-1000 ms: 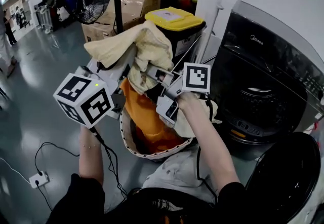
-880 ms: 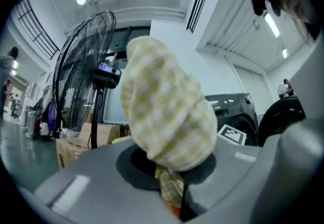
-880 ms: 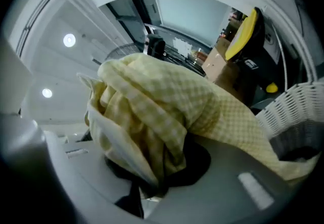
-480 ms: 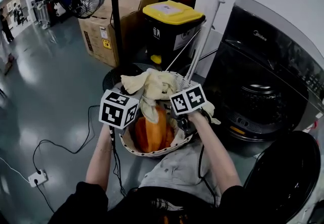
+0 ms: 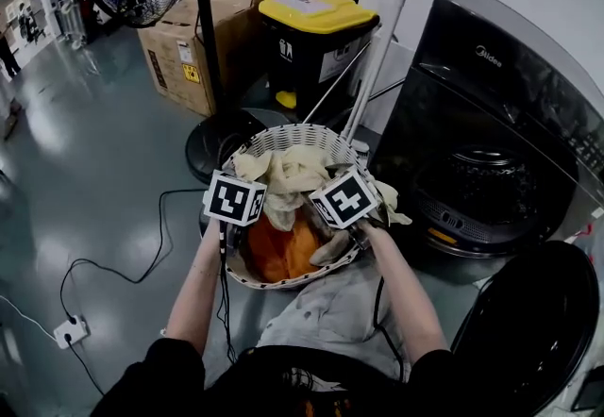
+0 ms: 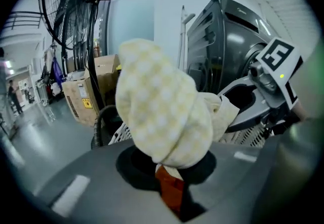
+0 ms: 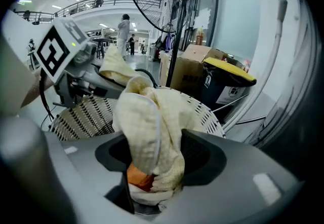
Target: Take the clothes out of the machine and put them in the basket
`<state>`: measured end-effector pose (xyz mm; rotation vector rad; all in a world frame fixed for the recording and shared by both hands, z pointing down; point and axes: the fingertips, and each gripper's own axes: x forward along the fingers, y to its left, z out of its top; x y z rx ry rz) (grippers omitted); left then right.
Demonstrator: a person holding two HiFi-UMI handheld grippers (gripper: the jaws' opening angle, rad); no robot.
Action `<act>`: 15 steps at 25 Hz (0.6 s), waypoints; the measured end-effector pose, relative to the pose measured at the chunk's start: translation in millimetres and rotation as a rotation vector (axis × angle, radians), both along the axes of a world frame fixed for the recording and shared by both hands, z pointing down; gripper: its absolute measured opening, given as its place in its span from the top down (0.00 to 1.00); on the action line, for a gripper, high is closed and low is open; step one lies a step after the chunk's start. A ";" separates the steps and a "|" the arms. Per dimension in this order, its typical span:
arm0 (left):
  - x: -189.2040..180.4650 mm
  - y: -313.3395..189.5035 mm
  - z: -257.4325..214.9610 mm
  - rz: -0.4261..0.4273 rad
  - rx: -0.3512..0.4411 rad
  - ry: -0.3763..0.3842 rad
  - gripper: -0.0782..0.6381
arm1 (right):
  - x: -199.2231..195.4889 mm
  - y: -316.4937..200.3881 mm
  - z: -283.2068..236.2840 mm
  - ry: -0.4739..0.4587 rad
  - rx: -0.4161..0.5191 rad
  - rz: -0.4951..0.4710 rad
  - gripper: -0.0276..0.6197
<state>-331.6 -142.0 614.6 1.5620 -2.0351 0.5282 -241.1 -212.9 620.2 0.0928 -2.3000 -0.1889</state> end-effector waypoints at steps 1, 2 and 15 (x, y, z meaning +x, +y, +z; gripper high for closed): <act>-4.5 1.4 5.4 -0.017 -0.024 -0.005 0.82 | 1.6 1.4 -3.2 -0.012 0.005 -0.009 0.51; -9.3 3.1 11.2 -0.031 -0.060 -0.027 0.82 | 3.2 2.5 -7.0 -0.030 0.007 -0.018 0.51; 49.5 -22.3 32.1 0.202 -0.100 0.027 0.57 | 29.6 -4.2 -52.2 -0.271 -0.119 0.032 0.54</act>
